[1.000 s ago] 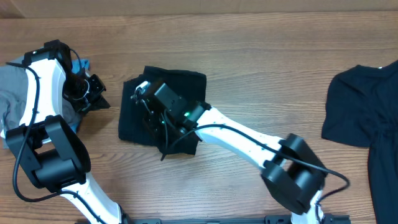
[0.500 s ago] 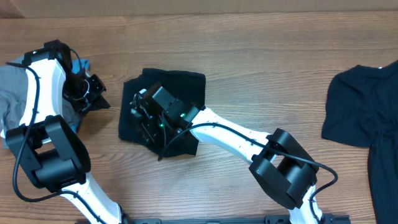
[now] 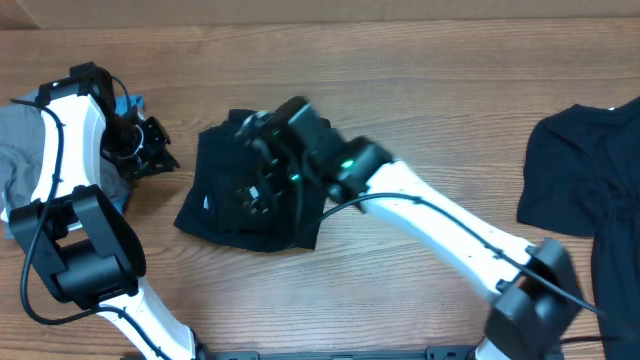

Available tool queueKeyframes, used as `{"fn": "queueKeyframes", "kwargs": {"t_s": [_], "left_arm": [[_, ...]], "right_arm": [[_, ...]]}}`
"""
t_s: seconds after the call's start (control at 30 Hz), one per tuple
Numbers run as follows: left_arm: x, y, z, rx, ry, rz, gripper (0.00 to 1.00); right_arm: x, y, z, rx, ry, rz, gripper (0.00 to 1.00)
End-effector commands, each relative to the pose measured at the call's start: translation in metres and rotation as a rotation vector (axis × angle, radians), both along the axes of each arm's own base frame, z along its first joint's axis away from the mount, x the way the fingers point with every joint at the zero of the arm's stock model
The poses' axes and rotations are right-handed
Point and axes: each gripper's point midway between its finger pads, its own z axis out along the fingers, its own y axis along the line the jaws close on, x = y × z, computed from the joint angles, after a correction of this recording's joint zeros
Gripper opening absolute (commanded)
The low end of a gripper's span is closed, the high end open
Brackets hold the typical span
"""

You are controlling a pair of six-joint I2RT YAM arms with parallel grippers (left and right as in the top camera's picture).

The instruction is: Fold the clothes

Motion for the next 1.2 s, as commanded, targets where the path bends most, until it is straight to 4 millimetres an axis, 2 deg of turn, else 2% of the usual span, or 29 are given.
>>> {"fn": "queueKeyframes", "kwargs": {"t_s": [0.0,0.07,0.17,0.27,0.47,0.6,0.7,0.8,1.17], "left_arm": [[0.023,-0.019,0.015,-0.104,-0.126,-0.07,0.09],[0.031,-0.02,0.017,-0.065,-0.168,-0.121,0.13],[0.043,-0.021,0.022,-0.011,-0.219,-0.177,0.27],[0.058,-0.03,0.029,0.011,-0.283,-0.23,0.41],[0.075,-0.063,0.029,0.035,-0.359,-0.361,0.57],[0.087,-0.073,0.029,0.072,-0.405,-0.4,0.56],[0.092,-0.076,0.031,0.064,-0.43,-0.403,0.52],[0.093,-0.08,0.028,0.044,-0.44,-0.43,0.54],[0.1,-0.093,-0.015,-0.024,-0.404,-0.478,0.55]], "right_arm": [[0.028,-0.04,-0.019,-0.142,-0.015,-0.15,1.0],[0.037,-0.059,-0.026,-0.203,-0.014,-0.202,1.0],[0.047,-0.078,-0.032,-0.256,-0.02,-0.256,1.0],[0.056,-0.092,-0.04,-0.287,-0.028,-0.298,1.0],[0.076,-0.127,-0.071,-0.323,-0.024,-0.395,1.0],[0.083,-0.149,-0.081,-0.335,0.006,-0.44,1.0],[0.085,-0.156,-0.083,-0.337,0.02,-0.454,1.0],[0.086,-0.158,-0.083,-0.336,0.02,-0.457,1.0],[0.087,-0.157,-0.082,-0.333,0.017,-0.458,1.0]]}}
